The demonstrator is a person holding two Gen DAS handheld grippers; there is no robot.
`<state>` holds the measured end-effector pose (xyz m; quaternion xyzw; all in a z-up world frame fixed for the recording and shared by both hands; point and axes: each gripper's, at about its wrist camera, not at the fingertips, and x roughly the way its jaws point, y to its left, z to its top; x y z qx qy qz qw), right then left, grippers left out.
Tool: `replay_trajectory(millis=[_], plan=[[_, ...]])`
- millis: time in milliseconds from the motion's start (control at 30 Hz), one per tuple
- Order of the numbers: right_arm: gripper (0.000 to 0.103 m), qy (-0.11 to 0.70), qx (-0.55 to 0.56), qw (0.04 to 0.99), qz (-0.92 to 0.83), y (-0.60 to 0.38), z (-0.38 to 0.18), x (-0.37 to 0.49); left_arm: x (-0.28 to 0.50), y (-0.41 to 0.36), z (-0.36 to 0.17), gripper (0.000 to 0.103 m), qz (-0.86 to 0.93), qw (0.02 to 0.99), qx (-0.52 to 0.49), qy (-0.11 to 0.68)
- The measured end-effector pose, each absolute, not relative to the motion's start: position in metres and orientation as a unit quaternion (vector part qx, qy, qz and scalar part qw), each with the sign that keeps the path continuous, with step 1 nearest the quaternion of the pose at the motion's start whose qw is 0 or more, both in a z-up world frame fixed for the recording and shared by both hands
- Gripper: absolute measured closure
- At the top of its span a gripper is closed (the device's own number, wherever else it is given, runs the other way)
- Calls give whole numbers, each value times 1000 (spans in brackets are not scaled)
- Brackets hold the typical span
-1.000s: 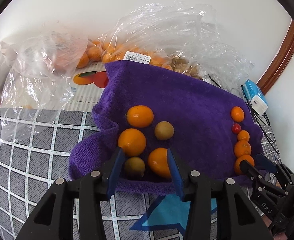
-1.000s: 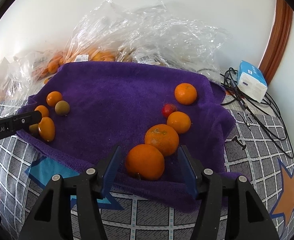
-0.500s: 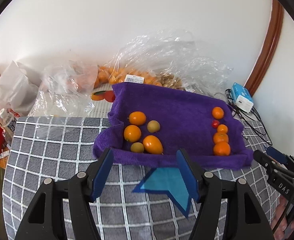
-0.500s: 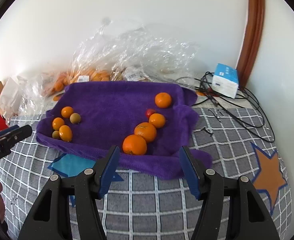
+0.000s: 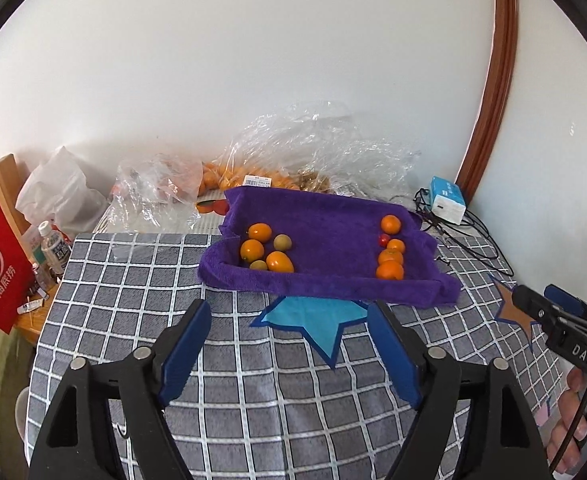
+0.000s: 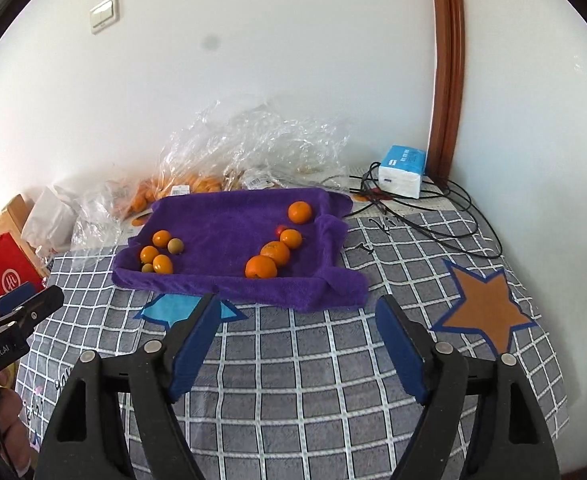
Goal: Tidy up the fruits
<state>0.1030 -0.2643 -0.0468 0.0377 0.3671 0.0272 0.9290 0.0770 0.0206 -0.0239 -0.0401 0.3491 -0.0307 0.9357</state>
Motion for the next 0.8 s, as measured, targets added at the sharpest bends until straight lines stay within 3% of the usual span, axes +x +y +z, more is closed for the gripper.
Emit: replay_trajectory(millis=[167,400,800], plan=[[8,360,47,931,45,-267,-45,76,51,17,-18,16,-31,941,-38,336],[8,356,20,934,36,-261,-43,51,27,12,-13,9,-27,944,-36,326],[8,348,28,937,31,-266,-38,40,18,8,-10,9,-27,946,-31,322]])
